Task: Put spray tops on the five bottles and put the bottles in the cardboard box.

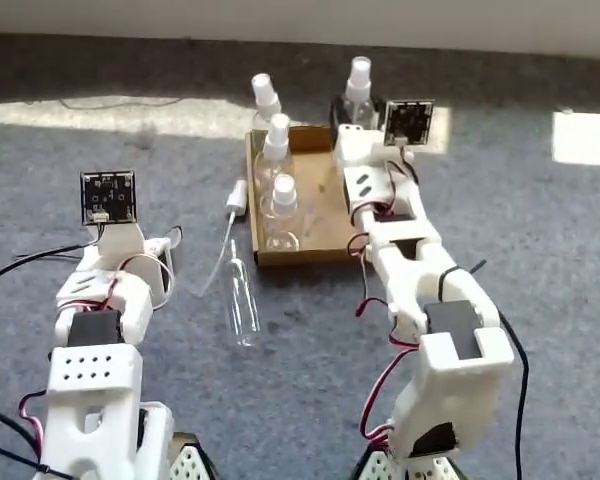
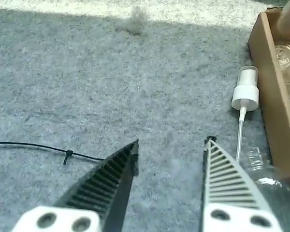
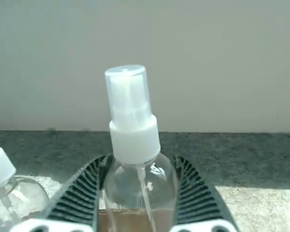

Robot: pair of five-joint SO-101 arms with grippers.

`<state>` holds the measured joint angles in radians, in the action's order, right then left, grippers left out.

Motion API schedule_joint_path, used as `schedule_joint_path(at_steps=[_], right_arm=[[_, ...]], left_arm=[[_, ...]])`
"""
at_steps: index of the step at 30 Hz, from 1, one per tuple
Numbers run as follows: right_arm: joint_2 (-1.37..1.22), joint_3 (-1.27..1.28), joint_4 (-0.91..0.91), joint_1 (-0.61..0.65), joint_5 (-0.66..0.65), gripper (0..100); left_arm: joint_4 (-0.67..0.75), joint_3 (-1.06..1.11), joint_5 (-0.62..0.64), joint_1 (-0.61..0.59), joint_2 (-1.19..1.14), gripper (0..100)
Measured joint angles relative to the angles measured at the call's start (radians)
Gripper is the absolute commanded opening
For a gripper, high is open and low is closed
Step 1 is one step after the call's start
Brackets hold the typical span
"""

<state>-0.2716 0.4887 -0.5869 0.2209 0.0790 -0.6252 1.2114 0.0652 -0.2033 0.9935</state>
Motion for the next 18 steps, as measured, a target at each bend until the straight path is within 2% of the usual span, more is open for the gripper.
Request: schedule_joint_path(at_steps=[11, 18], right_arm=[[0.000, 0.015, -0.005, 0.000, -0.009, 0.6], [0.000, 0.032, -0.005, 0.002, -0.009, 7.4]], left_arm=[[0.000, 0.009, 0.000, 0.011, 0.000, 20], [0.000, 0.025, 0.000, 0.020, 0.000, 20]])
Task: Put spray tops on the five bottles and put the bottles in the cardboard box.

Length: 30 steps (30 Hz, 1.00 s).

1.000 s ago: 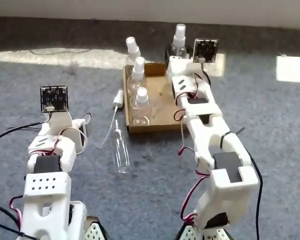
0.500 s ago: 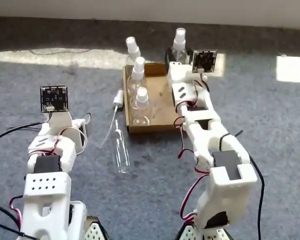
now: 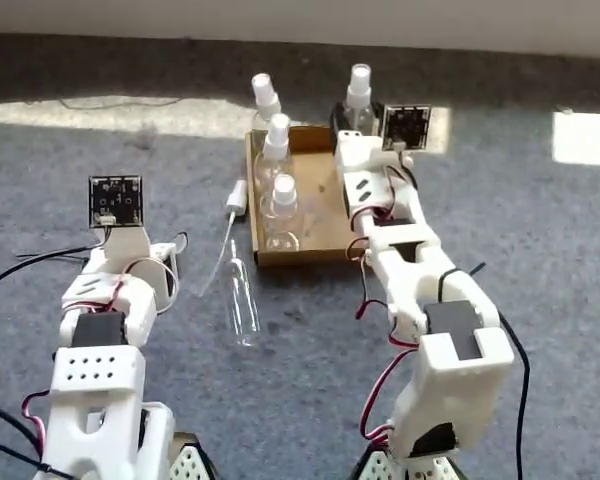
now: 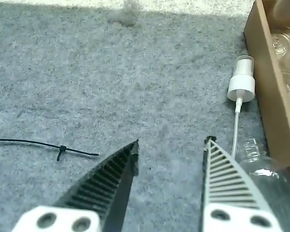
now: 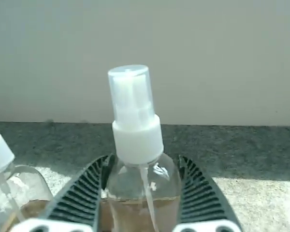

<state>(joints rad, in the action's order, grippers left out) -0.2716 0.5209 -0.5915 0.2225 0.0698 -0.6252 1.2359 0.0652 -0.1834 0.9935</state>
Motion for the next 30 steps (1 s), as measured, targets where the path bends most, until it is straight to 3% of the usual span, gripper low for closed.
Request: schedule_joint_path(at_steps=[7, 13, 30], right_arm=[[0.000, 0.002, 0.000, 0.000, 0.000, 8.4], [0.000, 0.002, 0.000, 0.002, 0.000, 19.9], [0.000, 0.038, 0.000, 0.029, 0.000, 20.5]], left_arm=[[0.000, 0.000, 0.000, 0.000, 0.000, 20], [0.000, 0.000, 0.000, 0.000, 0.000, 20], [0.000, 0.000, 0.000, 0.003, 0.000, 20]])
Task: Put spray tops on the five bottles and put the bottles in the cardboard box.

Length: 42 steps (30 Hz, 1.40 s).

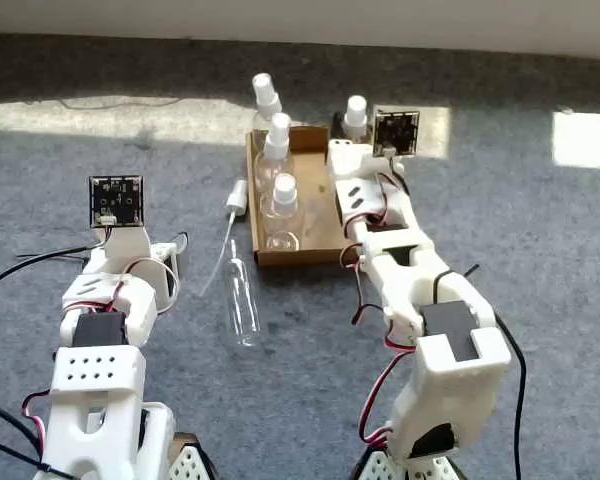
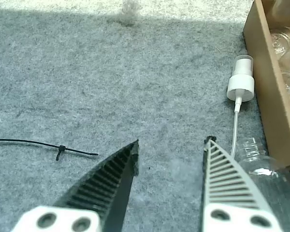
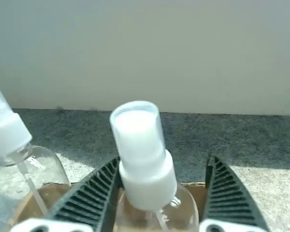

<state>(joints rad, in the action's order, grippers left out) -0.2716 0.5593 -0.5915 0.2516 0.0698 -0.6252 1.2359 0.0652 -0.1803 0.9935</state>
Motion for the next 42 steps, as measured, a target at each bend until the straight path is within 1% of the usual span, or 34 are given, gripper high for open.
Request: schedule_joint_path(at_steps=[11, 20, 26, 30, 32, 34, 36, 39, 42], right_arm=[[0.015, 0.000, 0.011, 0.000, 0.000, 20.6], [0.206, -0.014, 0.180, 0.000, 0.000, 20.6], [0.341, -0.199, 0.450, 0.000, 0.000, 20.6], [0.462, -0.338, 0.707, 0.000, 0.000, 20.6], [0.532, -0.374, 0.858, 0.023, 0.000, 20.6], [0.603, -0.377, 1.022, 0.069, 0.000, 20.6], [0.657, -0.376, 1.192, 0.144, 0.000, 20.6], [0.709, -0.334, 1.425, 0.284, 0.000, 20.6], [0.721, -0.258, 1.537, 0.422, 0.000, 20.6]], left_arm=[[0.000, 0.000, 0.000, 0.000, 0.000, 20], [0.000, 0.000, 0.000, 0.000, 0.000, 20], [0.000, 0.000, 0.000, 0.000, 0.000, 20], [0.000, 0.000, 0.000, 0.000, 0.000, 20], [0.000, 0.000, 0.000, 0.000, 0.000, 20], [0.000, 0.000, 0.000, 0.000, 0.000, 20], [0.000, 0.000, 0.000, -0.028, 0.000, 20], [0.000, -0.031, 0.000, -0.129, 0.000, 20], [0.000, -0.061, -0.009, -0.256, 0.000, 20]])
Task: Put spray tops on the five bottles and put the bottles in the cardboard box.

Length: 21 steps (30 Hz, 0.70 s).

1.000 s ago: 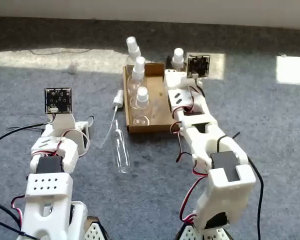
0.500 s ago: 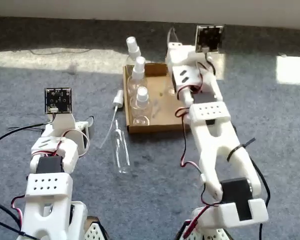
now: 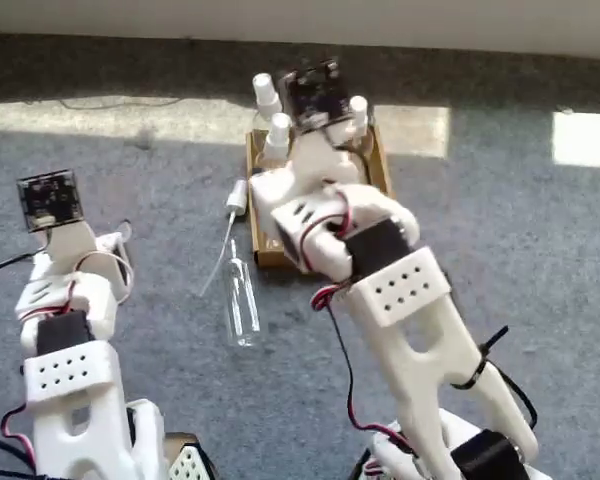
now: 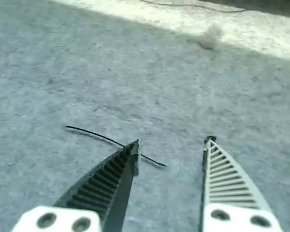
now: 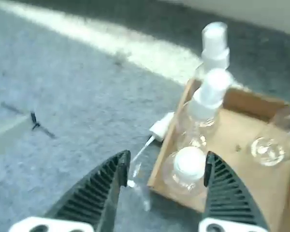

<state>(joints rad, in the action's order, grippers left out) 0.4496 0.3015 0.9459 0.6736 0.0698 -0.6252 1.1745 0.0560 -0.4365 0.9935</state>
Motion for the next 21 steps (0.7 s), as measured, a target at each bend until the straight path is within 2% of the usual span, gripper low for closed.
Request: schedule_joint_path(at_steps=[6, 9, 12, 14, 18, 21], right_arm=[[0.021, 0.167, -0.018, 0.249, -0.003, 20.6], [0.015, 0.279, -0.084, 0.315, -0.003, 20.6], [0.023, 0.333, -0.137, 0.311, 0.025, 20.6], [0.023, 0.339, -0.146, 0.265, 0.048, 20.6], [0.023, 0.338, -0.153, 0.172, 0.049, 20.6], [0.023, 0.325, -0.153, 0.161, 0.049, 20.6]], left_arm=[[-0.017, -0.055, -0.157, -0.213, -0.003, 21], [-0.052, -0.133, -0.232, -0.315, -0.049, 21], [-0.064, -0.222, -0.284, -0.387, -0.152, 21], [-0.064, -0.265, -0.301, -0.425, -0.235, 21], [-0.064, -0.299, -0.324, -0.437, -0.376, 21], [-0.064, -0.304, -0.325, -0.439, -0.407, 21]])
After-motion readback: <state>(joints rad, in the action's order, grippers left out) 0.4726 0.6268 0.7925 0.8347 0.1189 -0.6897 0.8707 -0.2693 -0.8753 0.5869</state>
